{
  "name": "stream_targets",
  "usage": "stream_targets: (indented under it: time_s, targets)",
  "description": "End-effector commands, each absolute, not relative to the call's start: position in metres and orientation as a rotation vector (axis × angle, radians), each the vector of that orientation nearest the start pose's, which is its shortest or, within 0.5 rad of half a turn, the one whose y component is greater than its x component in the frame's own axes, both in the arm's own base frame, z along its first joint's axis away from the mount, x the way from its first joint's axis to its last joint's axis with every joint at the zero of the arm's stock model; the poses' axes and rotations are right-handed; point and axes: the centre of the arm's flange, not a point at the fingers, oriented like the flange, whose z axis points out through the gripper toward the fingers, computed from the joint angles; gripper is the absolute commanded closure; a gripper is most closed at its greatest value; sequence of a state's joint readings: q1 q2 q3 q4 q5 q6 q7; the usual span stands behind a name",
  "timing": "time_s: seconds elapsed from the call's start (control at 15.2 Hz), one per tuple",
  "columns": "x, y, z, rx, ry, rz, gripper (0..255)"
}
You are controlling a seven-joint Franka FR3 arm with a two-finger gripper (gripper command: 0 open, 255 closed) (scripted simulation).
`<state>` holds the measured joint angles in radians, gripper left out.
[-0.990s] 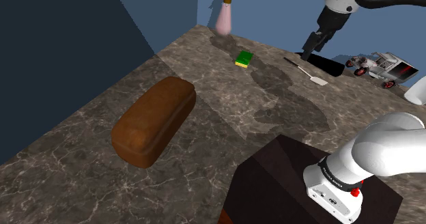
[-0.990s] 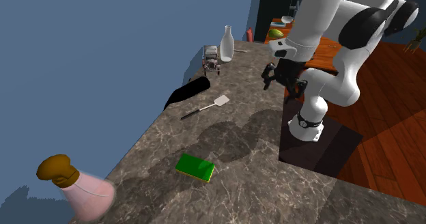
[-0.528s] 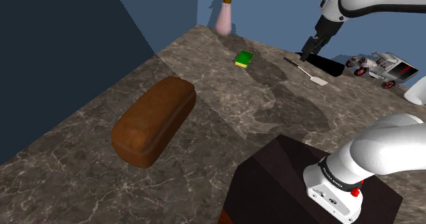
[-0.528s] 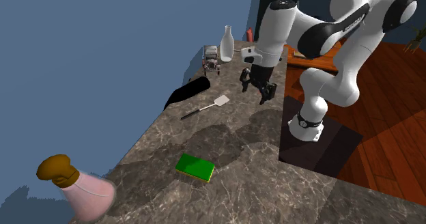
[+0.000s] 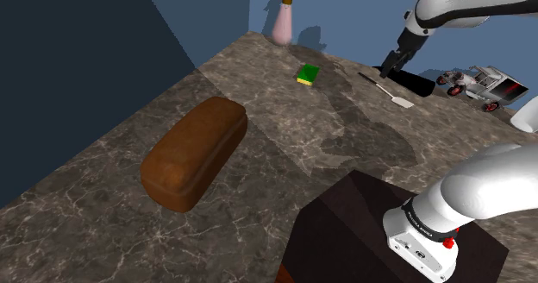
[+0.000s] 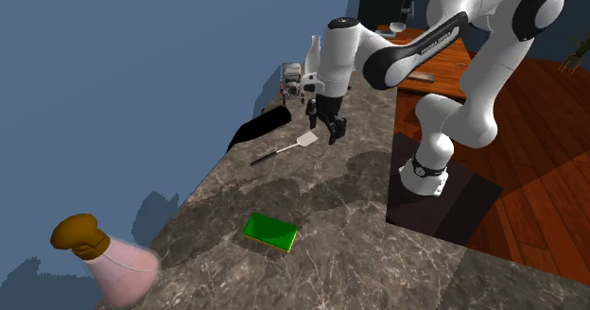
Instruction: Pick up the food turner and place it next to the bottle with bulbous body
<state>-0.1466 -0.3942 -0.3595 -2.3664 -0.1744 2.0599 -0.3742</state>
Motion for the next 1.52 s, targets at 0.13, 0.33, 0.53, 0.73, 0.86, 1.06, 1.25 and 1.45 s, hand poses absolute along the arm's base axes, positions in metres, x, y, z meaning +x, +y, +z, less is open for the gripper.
stream_targets:
  time_s: [0.13, 0.33, 0.53, 0.73, 0.86, 1.06, 1.25, 1.45]
  targets:
    - [0.392, -0.275, 0.444, -3.175, 0.089, -0.093, 0]
    - [0.4, -0.31, 0.424, -3.164, 0.115, -0.096, 0]
    - [0.408, -0.344, 0.404, -3.153, 0.141, -0.1, 0]
    - [0.416, -0.379, 0.384, -3.142, 0.166, -0.103, 0]
    - [0.418, -0.387, 0.373, -3.139, 0.172, -0.104, 0]
    - [0.419, -0.387, 0.357, -3.139, 0.172, -0.104, 0]
    - [0.42, -0.387, 0.342, -3.139, 0.172, -0.104, 0]
    - [0.421, -0.387, 0.338, -3.139, 0.172, -0.104, 0]
